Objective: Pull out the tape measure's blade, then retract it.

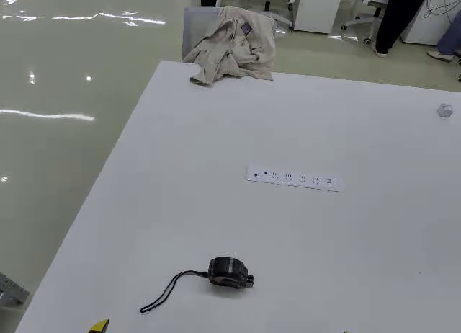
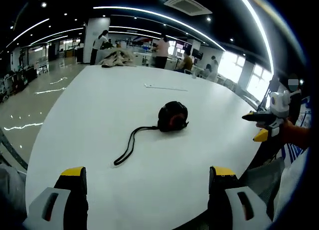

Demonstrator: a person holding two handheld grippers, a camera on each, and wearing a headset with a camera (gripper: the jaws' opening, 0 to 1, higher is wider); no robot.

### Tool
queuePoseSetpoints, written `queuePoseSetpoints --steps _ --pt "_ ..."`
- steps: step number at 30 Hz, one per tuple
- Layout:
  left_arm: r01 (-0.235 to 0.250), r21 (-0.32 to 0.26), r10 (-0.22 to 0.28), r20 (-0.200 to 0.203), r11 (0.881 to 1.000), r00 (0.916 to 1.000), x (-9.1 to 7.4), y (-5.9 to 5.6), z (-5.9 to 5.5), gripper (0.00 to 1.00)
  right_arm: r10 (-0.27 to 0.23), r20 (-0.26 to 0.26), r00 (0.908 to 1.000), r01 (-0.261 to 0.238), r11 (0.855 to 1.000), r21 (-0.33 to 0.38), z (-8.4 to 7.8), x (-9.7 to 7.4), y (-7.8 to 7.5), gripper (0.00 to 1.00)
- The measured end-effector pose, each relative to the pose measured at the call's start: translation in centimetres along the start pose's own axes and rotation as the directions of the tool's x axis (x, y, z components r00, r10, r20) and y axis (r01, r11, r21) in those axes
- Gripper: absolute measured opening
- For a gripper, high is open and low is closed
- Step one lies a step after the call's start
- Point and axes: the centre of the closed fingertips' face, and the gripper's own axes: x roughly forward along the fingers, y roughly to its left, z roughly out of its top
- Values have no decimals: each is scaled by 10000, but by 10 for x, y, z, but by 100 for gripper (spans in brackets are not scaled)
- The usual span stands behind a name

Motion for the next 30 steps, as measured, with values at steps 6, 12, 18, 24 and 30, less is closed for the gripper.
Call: queuePoseSetpoints --steps 6,12,18,24,30 --pt "109 98 -108 -59 9999 9999 -9 -1 1 100 116 -217 9997 -116 9999 40 -3 -4 10 100" --pt "304 186 -298 -311 9994 9991 -21 -4 -3 100 170 -272 9995 -166 9998 149 -1 -13 13 100" --pt "85 35 -84 -310 10000 9995 -30 6 0 100 -54 -126 9999 55 9999 133 4 -24 6 100" --pt "-124 153 129 -304 9998 9995 -35 15 3 100 -253 -38 9997 253 9997 62 6 -30 -1 100" --pt "-246 107 249 -274 9996 9993 -37 19 2 100 -340 -7 9994 340 9994 69 7 -31 -4 100"
